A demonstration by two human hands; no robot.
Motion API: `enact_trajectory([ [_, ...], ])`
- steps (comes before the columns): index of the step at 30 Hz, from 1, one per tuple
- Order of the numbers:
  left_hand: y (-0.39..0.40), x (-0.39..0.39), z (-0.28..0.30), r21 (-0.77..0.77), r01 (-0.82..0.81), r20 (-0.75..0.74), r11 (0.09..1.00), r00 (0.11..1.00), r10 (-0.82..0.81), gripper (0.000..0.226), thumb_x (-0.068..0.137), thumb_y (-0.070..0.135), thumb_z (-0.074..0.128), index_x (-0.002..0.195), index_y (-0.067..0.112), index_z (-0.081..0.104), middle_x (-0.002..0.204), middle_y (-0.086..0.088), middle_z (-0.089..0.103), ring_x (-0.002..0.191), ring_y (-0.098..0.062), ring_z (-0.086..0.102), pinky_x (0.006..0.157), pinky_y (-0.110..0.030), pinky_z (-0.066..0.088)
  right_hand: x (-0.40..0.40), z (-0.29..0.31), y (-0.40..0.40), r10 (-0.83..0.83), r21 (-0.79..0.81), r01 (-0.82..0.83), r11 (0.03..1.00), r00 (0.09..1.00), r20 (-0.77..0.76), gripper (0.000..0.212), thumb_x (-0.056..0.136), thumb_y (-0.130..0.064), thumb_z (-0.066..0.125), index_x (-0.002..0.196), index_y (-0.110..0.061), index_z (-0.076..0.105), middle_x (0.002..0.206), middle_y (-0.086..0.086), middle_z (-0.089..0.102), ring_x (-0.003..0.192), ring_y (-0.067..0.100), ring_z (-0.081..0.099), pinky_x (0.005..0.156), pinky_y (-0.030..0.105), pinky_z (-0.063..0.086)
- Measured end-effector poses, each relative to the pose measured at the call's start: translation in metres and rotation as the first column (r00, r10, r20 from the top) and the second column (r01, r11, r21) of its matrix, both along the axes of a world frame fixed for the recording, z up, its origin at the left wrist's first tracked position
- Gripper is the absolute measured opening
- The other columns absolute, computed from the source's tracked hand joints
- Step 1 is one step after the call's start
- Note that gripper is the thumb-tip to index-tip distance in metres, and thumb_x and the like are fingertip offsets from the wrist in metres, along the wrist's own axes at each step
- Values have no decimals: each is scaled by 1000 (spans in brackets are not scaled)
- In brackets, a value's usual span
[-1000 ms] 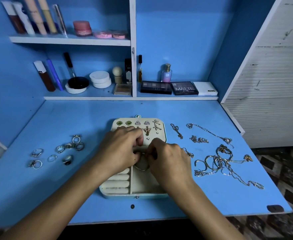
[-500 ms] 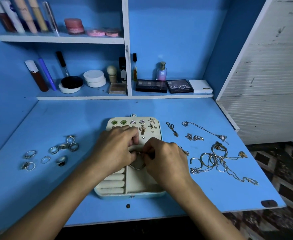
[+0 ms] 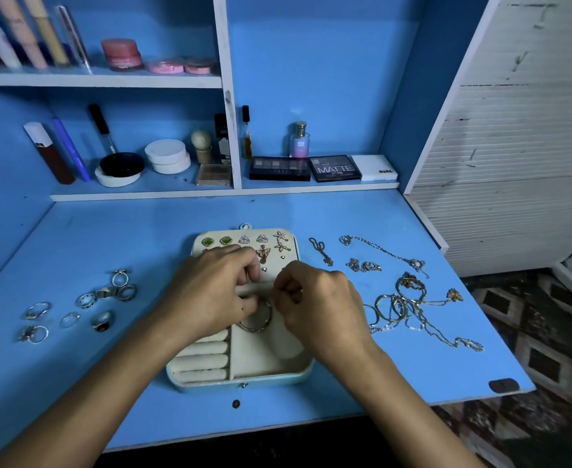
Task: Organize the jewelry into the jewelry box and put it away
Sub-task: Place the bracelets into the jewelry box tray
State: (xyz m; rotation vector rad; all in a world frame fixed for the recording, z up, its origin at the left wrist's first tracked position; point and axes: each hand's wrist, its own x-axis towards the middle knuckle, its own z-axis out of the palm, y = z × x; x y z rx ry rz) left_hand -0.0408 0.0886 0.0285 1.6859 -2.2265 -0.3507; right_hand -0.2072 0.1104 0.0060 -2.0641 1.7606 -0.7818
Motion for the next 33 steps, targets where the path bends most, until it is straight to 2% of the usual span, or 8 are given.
enact_trajectory([
  [3,-5,-2,3,26,25,-60,999,998,-24,21,71,24,75,81,28,57,78,13,56,77,-4,53,72,-32,48,-12,4,-3,-47,-65,49,997,998,41,9,84,-22,68,91,-27,68,86,-6,73,84,26,66,70,38,53],
  [7,-14,-14,5,8,39,-87,999,995,-38,18,77,31,77,77,31,59,76,15,57,73,0,53,68,-29,46,-34,9,-9,-125,-108,134,985,988,93,10,84,-19,71,86,-28,69,83,-12,73,81,22,66,69,37,53],
  [10,-22,-31,6,25,67,-102,997,993,-65,12,82,30,73,76,30,63,75,15,60,71,1,54,66,-23,42,-56,13,-14,-195,-105,206,973,975,105,8,85,-22,72,88,-28,70,84,-15,72,79,18,65,71,35,53],
  [14,-30,-60,7,52,157,-147,986,978,-148,7,85,27,72,79,27,68,74,14,63,69,6,54,65,-20,43,-90,20,-21,-313,-30,315,949,948,64,6,88,-30,71,94,-31,70,91,-15,73,68,16,55,67,32,48],
  [19,-40,-98,8,134,248,-138,960,964,-229,6,88,30,71,82,27,70,75,15,69,59,12,53,60,-19,41,-129,25,-22,-447,45,450,892,893,-56,12,88,-35,70,98,-30,72,94,-10,72,93,21,62,70,30,41],
  [22,-43,-118,6,178,292,-134,940,953,-271,5,87,29,72,84,25,71,73,14,69,54,8,56,61,-19,44,-145,22,-24,-496,85,510,856,856,-146,11,86,-35,71,95,-30,74,97,1,71,94,29,63,70,32,43],
  [27,-44,-145,-1,262,323,-107,909,946,-305,9,85,30,74,87,21,74,78,11,68,75,-5,60,74,-26,52,-156,14,-24,-508,189,553,812,828,-239,14,85,-37,73,97,-28,75,101,6,70,98,32,62,72,32,44],
  [33,-45,-158,-5,315,308,-66,898,951,-303,9,82,29,76,81,22,71,81,9,69,81,-11,66,77,-31,56,-158,12,-25,-507,223,552,803,830,-232,12,84,-32,74,96,-30,74,96,2,65,86,26,55,71,29,41],
])
